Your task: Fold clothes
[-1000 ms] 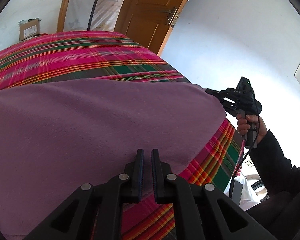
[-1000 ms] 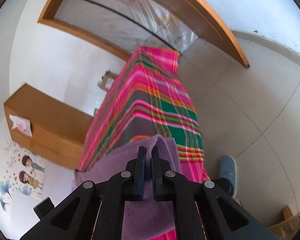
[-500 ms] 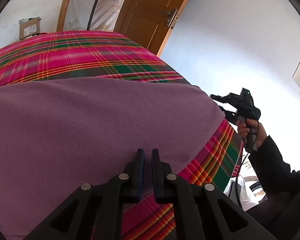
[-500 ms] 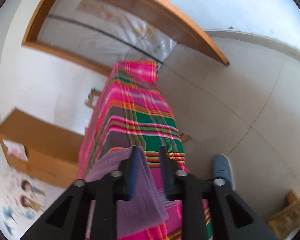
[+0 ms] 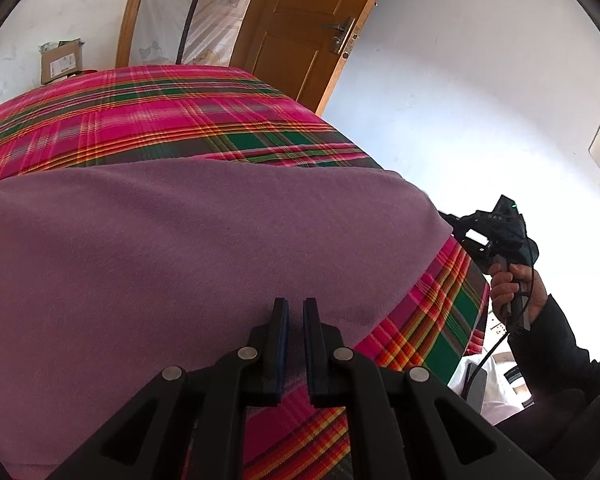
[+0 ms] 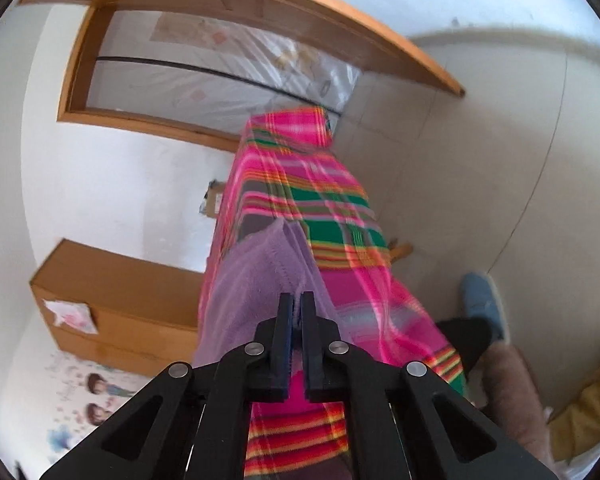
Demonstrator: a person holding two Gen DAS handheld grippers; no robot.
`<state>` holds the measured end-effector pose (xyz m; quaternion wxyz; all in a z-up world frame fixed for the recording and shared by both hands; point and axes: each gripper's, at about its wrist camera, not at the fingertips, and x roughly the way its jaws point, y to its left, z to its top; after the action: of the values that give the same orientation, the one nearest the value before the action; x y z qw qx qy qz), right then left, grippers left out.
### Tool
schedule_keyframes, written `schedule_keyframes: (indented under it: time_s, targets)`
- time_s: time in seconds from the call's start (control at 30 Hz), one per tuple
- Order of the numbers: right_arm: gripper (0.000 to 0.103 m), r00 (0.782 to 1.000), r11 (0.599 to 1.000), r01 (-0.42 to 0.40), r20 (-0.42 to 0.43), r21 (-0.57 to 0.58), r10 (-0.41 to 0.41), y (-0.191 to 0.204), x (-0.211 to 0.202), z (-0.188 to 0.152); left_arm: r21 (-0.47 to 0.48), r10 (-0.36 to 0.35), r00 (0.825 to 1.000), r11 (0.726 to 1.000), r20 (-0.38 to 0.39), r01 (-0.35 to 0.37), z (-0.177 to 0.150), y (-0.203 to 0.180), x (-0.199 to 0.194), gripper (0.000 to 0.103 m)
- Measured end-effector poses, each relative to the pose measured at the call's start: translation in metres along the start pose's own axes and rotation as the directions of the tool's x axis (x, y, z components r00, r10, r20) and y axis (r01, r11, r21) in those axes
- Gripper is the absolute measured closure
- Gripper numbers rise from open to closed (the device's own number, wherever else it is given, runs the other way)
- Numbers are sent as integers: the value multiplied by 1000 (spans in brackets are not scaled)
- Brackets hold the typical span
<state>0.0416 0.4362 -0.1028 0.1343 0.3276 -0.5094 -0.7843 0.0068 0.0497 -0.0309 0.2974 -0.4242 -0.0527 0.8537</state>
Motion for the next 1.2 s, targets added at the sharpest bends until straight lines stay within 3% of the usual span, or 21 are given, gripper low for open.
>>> schedule_keyframes:
  time_s: [0.1,0.23,0.4,0.5,0.6,0.77,0.87,1.07,1.2]
  targets:
    - [100,998,999,35,52,-35,-33,5,-12,6,-2,-1,1000,1000,1,1,-2,1,-2,97]
    - [100,996,996,88,18,-33,-88,-4,-5,2,0,-14,1000,1000,-6,14,-6,2,-2,97]
    - [95,987,985,158,44,-69,-155,3,-6,2,16,-18,1000,1000,-10,19,-11,-1,-7,97]
    - [94,974,970,216,98,-109,-206,16,-18,8,5,-18,1000,1000,8,18,-12,0,-12,97]
    - [92,973,954,217,124,-206,-195,43,-22,3,3,-23,999,1000,28,23,-12,-2,-16,97]
    - [91,980,864,190,36,-466,-196,106,21,-31,16,-17,1000,1000,6,17,-13,-3,-8,97]
    - [82,973,788,169,-25,-593,-227,132,53,-58,16,3,1000,1000,22,-3,-13,0,-13,97]
    - [81,946,702,183,-72,-688,-317,156,102,-80,-79,83,995,994,59,-78,-8,32,-22,97]
    - [82,932,643,176,-86,-745,-353,169,123,-88,-99,83,995,992,61,-77,-12,39,-20,97]
